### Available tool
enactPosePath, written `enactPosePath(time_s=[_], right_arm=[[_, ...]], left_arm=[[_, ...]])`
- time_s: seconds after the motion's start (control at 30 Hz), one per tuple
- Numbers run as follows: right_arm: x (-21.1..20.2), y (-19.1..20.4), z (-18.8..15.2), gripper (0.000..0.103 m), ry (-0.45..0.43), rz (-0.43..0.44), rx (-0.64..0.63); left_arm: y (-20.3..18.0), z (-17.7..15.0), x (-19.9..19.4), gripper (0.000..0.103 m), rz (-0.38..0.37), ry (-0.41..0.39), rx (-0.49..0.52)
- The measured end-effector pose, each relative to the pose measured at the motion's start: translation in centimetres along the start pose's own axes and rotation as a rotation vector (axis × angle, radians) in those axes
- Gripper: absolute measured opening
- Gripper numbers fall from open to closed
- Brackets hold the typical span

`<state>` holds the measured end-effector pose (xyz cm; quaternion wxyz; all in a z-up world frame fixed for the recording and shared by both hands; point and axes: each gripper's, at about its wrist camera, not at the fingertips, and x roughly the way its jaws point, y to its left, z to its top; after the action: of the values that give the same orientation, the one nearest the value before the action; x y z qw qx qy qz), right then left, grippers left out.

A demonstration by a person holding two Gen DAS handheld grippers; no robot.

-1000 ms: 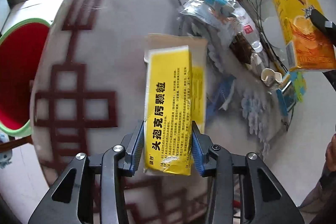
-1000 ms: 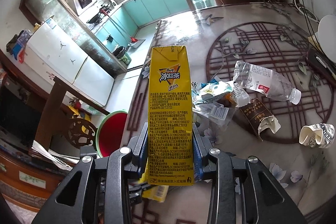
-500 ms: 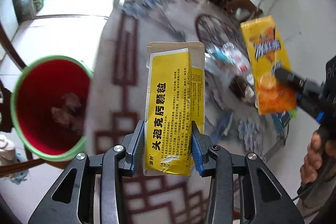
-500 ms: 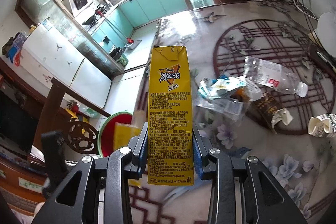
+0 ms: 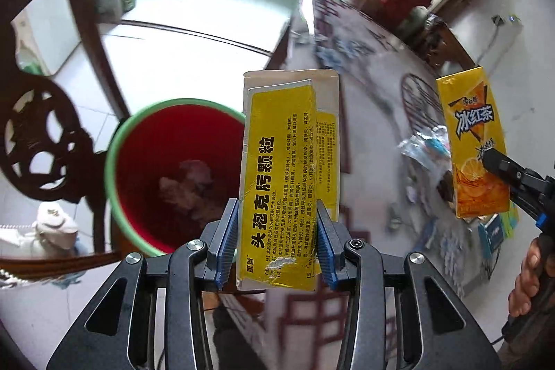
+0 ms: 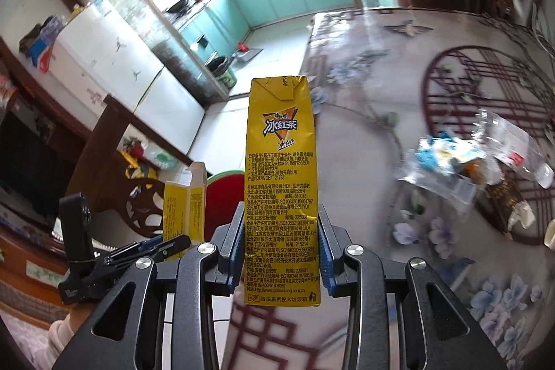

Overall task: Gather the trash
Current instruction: 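Carry the yellow box and carton over the red bucket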

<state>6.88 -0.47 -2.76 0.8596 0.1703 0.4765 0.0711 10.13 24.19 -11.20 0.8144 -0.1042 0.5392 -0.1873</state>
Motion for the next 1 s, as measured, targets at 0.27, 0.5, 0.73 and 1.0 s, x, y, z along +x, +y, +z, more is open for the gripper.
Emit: enactPosePath(time_s=[0.27,0.5,0.73,1.0], right_arm=[[5.9,4.5,0.1,0.033,0.107,0.062,-0.079],[10.4,8.0,0.2,0.033,0.166,0.038,-0.209],[12.9,9.3,0.8,0.033,0.193,0.033,-0.246],[13.6,9.7,1.1,0.033,0.197,0.046,-0.264]], left_arm=[[3.2,0.4,1.2,0.039,0.082,0.005,-0.023],[5.2,1.1,2.9,0.039,0.139,0.030,-0.024],[5.8,1.5,3.4,0.040,0.173,0.041,-0.017],[6.2,2.1,3.3,0.039,0.195,0.020,-0.030]])
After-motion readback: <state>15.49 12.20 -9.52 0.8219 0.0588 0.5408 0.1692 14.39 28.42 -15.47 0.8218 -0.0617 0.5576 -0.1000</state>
